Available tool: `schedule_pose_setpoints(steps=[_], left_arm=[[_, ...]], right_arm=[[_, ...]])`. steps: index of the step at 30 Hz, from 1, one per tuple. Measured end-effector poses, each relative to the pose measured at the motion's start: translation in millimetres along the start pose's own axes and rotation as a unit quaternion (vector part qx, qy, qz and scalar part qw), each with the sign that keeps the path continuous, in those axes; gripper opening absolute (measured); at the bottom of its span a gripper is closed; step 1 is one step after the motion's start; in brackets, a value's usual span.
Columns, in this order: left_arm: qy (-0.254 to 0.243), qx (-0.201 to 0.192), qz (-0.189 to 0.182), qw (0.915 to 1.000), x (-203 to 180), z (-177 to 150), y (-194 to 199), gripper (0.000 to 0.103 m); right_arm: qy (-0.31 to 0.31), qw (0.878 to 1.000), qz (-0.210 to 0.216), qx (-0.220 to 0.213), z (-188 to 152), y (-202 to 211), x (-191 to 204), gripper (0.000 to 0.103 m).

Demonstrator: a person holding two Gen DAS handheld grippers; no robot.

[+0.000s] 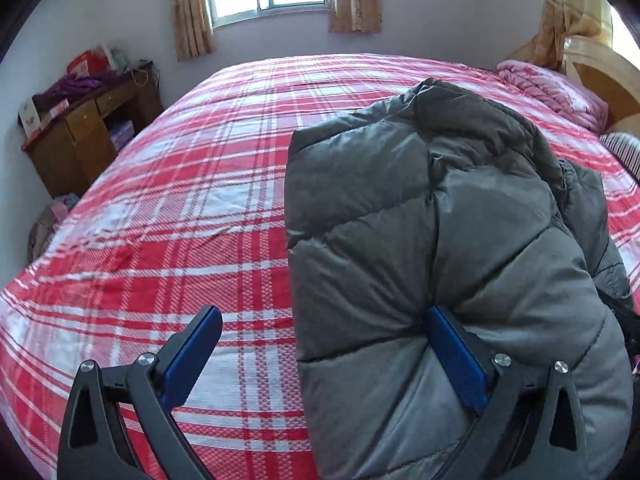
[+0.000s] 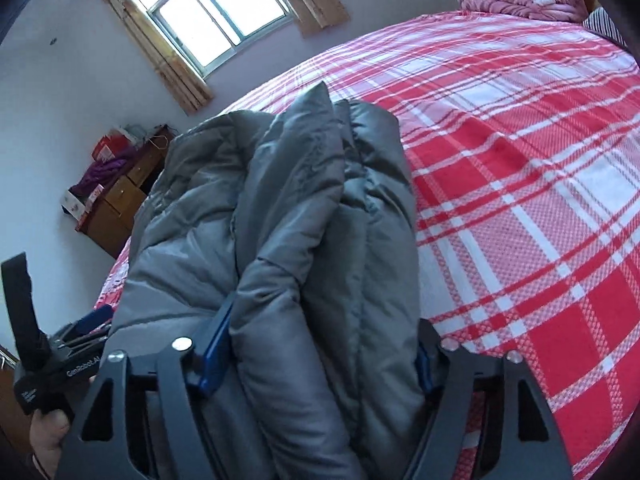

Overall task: Fold large clothes
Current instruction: 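Lift the jacket bundle off the bed with both grippers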

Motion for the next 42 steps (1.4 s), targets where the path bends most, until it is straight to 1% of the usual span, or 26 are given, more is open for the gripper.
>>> schedule_pose_setpoints(steps=[2,3,4,5,6,9,10,11,12,13,14,16,18,19,20,21,22,23,24,25,26,27,29,33,38,42], left_arm=[[0.004,-0.002,0.005,1.0,-1.7,0.6,-2.1,0.102],[0.001,-0.006,0.009,0.9999,-3.6,0.2,-1.1,0.102],[-0.004,-0.01,0.012,0.9999,-5.2,-0.3,-0.3,0.102],[-0.007,-0.012,0.013,0.9998,-5.9,-0.4,-0.4,0.102],[-0.008,-0.013,0.011,0.9998,-5.3,-0.8,-0.2,0.102],[0.004,-0.006,0.001,1.0,-2.6,-0.9,-4.3,0.102],[0.009,-0.003,-0.002,1.0,-3.2,-0.4,-5.8,0.102],[0.012,-0.002,-0.005,0.9999,-4.1,-0.5,-5.7,0.102],[0.008,-0.005,-0.007,0.9999,-6.6,-0.7,-4.5,0.102],[0.004,-0.007,-0.008,0.9999,-8.7,-0.9,-4.0,0.101],[0.006,-0.004,-0.009,0.9999,-8.9,-0.5,-5.0,0.101],[0.019,0.006,-0.022,0.9995,-6.0,0.0,-9.5,0.101],[0.043,0.025,-0.051,0.9975,-2.1,-0.5,-16.5,0.101],[0.051,0.03,-0.064,0.9962,-1.4,-0.5,-18.3,0.101],[0.052,0.031,-0.075,0.9954,-2.3,-0.5,-18.2,0.091],[0.043,0.03,-0.109,0.9926,-7.7,-1.4,-14.7,0.063],[0.032,0.024,-0.122,0.9917,-13.1,-2.3,-9.8,0.06],[0.011,0.013,-0.108,0.994,-19.7,-3.6,-4.4,0.05],[-0.006,0.005,-0.099,0.995,-25.2,-4.5,1.2,0.036],[-0.013,-0.002,-0.094,0.9954,-27.5,-4.4,6.4,0.029],[-0.015,-0.008,-0.096,0.9952,-28.6,-3.4,13.2,0.023],[-0.016,-0.013,-0.097,0.995,-28.9,-1.9,20.9,0.02],[-0.021,-0.028,-0.1,0.9944,-28.0,0.6,39.0,0.017],[-0.035,-0.073,-0.101,0.9915,-25.7,3.8,81.7,0.016],[-0.026,-0.105,-0.11,0.9881,-5.7,15.5,122.6,0.015],[-0.023,-0.129,-0.106,0.9857,12.4,17.8,150.0,0.015]], right_arm=[[0.009,1.0,-0.007,0.0,2.4,-3.4,4.8,0.073],[0.022,1.0,-0.002,-0.001,3.6,-4.7,10.5,0.072],[0.029,1.0,0.003,-0.001,4.3,-3.3,12.2,0.068],[0.032,0.999,0.003,0.002,3.5,-3.0,12.6,0.066],[0.029,1.0,-0.001,0.004,2.6,-2.3,10.8,0.063],[0.013,1.0,-0.011,-0.002,3.2,-6.1,5.0,0.063],[0.02,1.0,-0.012,0.0,3.2,-6.6,7.5,0.06],[0.028,1.0,0.001,-0.001,3.9,-7.4,12.1,0.054],[0.031,0.999,0.034,-0.001,3.3,-8.2,17.7,0.05],[0.04,0.998,0.039,-0.003,4.2,-9.9,24.0,0.049],[0.052,0.998,0.029,0.0,3.1,-11.1,27.3,0.049],[0.042,0.999,0.022,0.006,3.7,-15.7,24.4,0.059],[0.026,0.999,0.036,0.013,4.9,-22.4,19.5,0.062],[0.024,0.999,0.042,0.016,7.2,-23.9,18.6,0.059],[0.025,0.999,0.046,0.016,7.7,-24.8,19.1,0.056],[0.026,0.998,0.052,0.015,7.6,-24.9,19.7,0.045],[0.024,0.998,0.063,0.015,7.9,-25.3,20.6,0.037],[0.022,0.997,0.075,0.015,7.8,-25.3,21.2,0.033],[0.019,0.996,0.087,0.014,7.7,-24.5,21.6,0.029],[0.018,0.995,0.096,0.009,7.9,-21.4,22.8,0.025],[0.017,0.994,0.104,0.003,8.5,-17.9,23.4,0.025],[0.015,0.994,0.11,-0.005,9.5,-13.2,24.1,0.023],[0.005,0.992,0.123,-0.018,9.8,-5.2,24.6,0.023],[0.01,0.989,0.144,-0.046,7.2,20.2,31.5,0.022],[0.024,0.983,0.167,-0.077,15.9,49.2,48.0,0.022],[0.037,0.977,0.188,-0.092,24.4,66.1,68.8,0.022]])
Point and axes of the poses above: each gripper's, at about its wrist camera, not at the fingertips, and y roughly against the way its jaws point, x to its left, z to its top, the point moved 3 cm from there along -y, roughly the way its jaws point, and after that the axes turned 10 degrees about y, right-handed, at the moved point
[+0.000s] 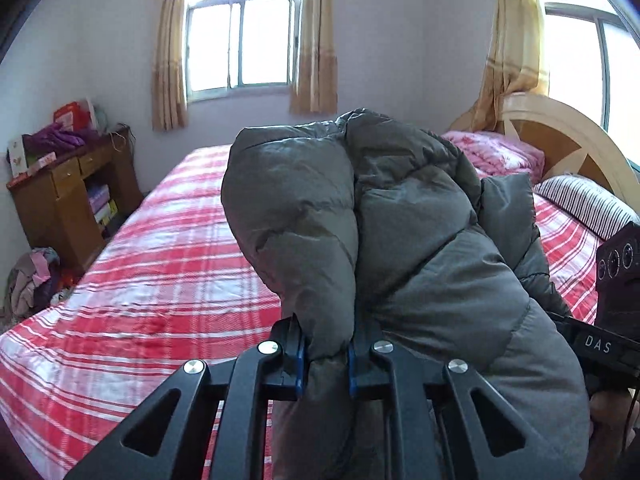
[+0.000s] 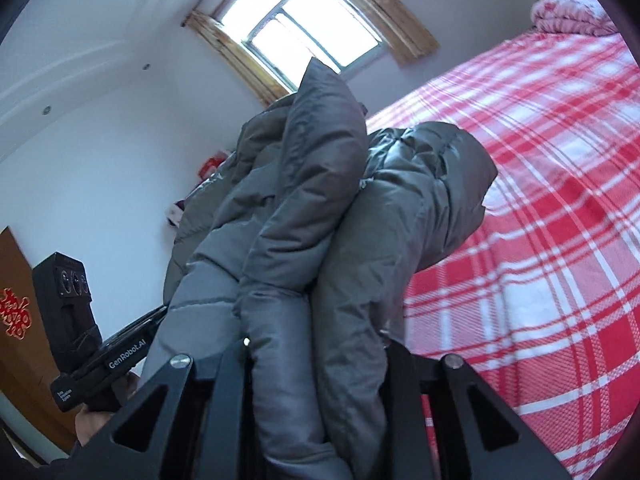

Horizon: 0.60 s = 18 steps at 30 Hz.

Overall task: Fold large clothes
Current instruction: 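Lift the jacket bundle off the bed with both grippers, then carry the held jacket bundle across the bed with both grippers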

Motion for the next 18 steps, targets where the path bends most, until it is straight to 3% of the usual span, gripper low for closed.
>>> schedule_pose_setpoints(steps=[6,18], left_arm=[[0.016,-0.018,0.011,0.9997,30.3,3.5,35.6,0.014],[0.053,-0.035,0.041,0.9971,101.3,-10.2,82.0,0.014]], right_arm=[[0.023,0.999,0.025,-0.006,8.8,-2.2,38.0,0.022],[0.066,0.996,0.055,0.022,7.3,-32.4,90.4,0.022]])
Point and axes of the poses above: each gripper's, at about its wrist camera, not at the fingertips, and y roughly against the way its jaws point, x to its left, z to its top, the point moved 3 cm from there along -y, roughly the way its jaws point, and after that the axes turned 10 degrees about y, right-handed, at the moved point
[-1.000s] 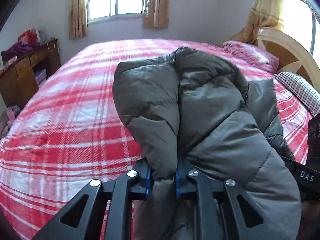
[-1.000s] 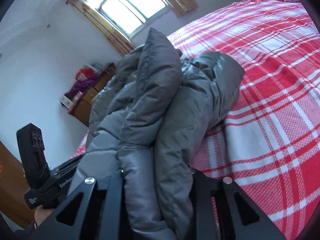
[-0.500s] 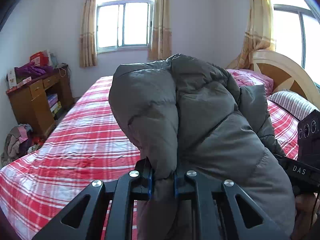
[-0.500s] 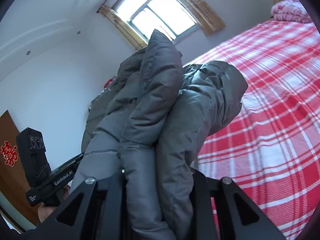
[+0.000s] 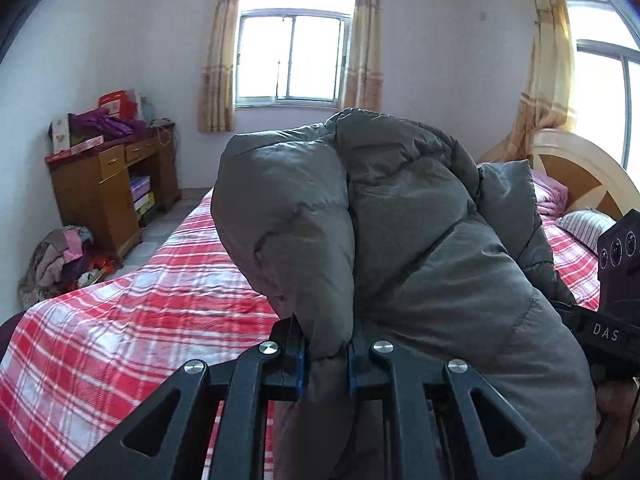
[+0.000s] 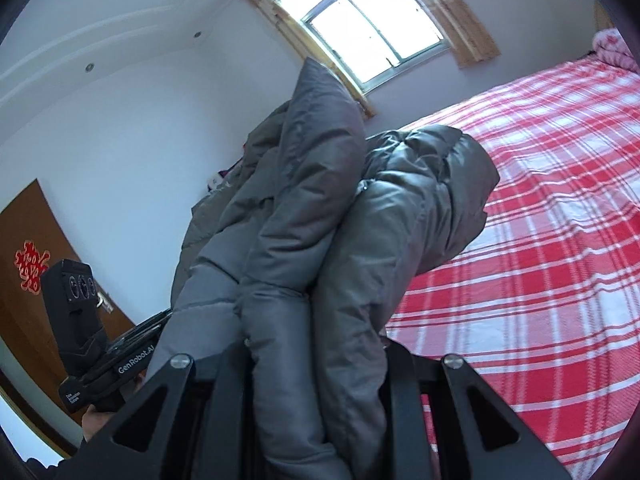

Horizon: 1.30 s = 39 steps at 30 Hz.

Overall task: Fold large clothes
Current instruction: 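Carry the held jacket bundle across the bed with both grippers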

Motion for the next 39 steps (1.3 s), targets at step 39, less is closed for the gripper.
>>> schedule_pose_setpoints(steps=[39], left_arm=[[0.071,0.059,0.066,0.9935,138.0,-45.8,-24.5,0.014]], right_arm=[[0.036,0.992,0.023,0.116,-22.9,-139.9,19.8,0.022]])
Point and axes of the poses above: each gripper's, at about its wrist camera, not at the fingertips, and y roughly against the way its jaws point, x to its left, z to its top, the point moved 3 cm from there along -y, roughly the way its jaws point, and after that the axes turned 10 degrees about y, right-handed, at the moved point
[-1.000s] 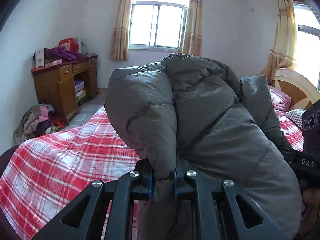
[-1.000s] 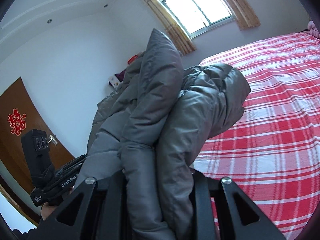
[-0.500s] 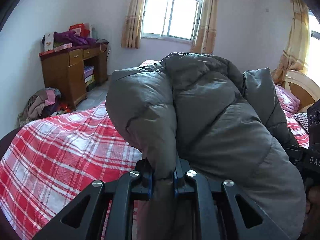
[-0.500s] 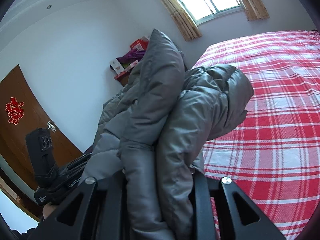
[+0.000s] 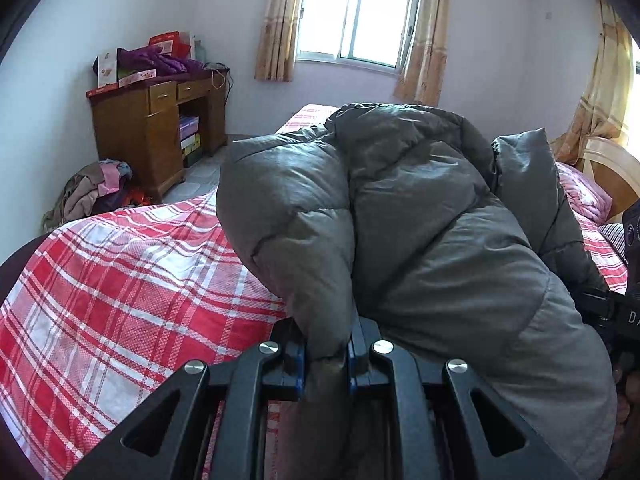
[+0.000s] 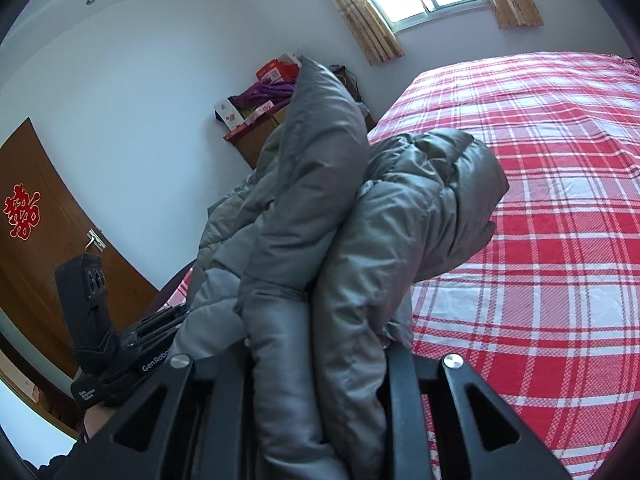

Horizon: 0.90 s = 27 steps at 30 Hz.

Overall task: Fold large clothes
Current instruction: 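Carry the held jacket bundle across the bed with both grippers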

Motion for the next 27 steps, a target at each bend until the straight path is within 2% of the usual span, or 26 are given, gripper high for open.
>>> schedule_pose_setpoints(steps=[16,18,23,27], left_arm=[[-0.01,0.005,0.031,0.9995,16.9,-9.5,-16.1,0.016],[-0.017,0.003,0.041,0.999,16.5,-11.6,-17.5,0.021],[-0.013,0.006,0.048,0.9988,20.3,-16.8,-22.6,0.026],[-0.013,0.008,0.058,0.9982,23.4,-19.7,-26.2,0.036]], right_arm=[[0.001,0.999,-0.021,0.039,-20.7,-27.7,-6.4,0.022],[0.001,0.999,-0.026,0.044,-23.3,-31.7,-6.7,0.022],[0.005,0.998,-0.036,0.054,-30.7,-38.3,-7.1,0.023],[0.011,0.997,-0.042,0.06,-33.7,-40.8,-5.0,0.024]])
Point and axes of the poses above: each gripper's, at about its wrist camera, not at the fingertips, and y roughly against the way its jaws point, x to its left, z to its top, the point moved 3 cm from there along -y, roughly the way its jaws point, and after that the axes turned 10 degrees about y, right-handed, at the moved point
